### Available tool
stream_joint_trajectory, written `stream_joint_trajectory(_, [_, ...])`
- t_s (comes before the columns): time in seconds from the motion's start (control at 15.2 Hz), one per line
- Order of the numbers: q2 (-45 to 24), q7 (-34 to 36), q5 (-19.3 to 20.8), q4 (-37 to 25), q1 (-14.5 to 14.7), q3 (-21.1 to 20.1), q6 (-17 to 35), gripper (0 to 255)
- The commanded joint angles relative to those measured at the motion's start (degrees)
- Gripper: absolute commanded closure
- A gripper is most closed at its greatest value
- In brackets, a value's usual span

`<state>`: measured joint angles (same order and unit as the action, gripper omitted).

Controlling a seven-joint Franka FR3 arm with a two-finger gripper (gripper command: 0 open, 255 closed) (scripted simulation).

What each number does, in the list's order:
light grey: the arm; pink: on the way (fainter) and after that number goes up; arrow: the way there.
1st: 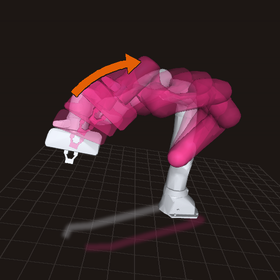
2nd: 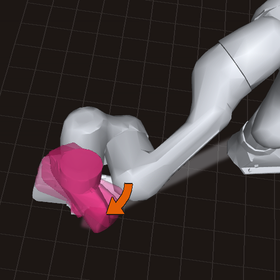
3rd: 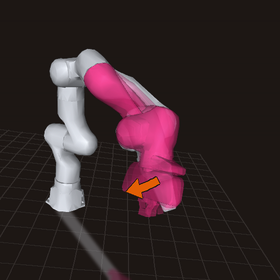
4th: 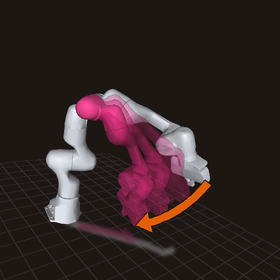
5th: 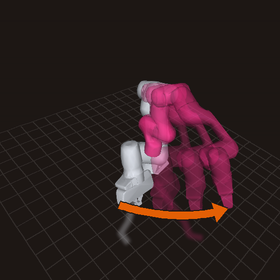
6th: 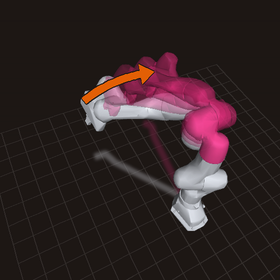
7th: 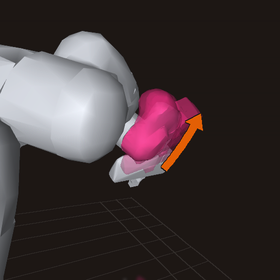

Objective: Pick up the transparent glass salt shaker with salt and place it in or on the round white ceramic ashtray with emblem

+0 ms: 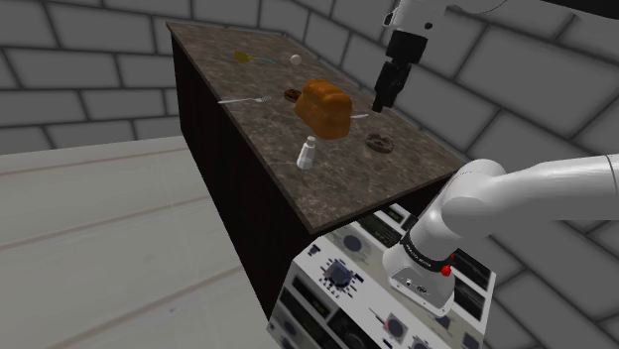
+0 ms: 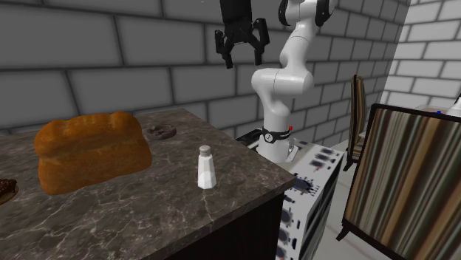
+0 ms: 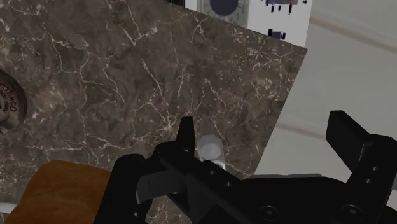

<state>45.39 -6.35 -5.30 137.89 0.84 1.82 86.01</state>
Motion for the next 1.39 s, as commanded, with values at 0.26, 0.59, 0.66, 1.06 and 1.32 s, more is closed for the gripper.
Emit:
stream_joint_trajectory(0.26, [-6.15,0.57,1.05,1.64,0.28,-2.00,8.00,0])
stream_joint_trajectory(0.59, [-15.34,1.84,2.93,1.86,0.29,-4.36,17.57,0])
stream_joint_trajectory(0.66, [-17.35,2.19,3.42,1.66,0.25,-4.80,19.38,0])
stream_joint_trajectory(1.06, [-30.20,5.13,7.43,-1.32,-0.28,-7.18,29.16,0])
stream_joint_trajectory(1.32, [-33.37,5.97,8.60,-1.15,-0.42,-7.50,32.43,0])
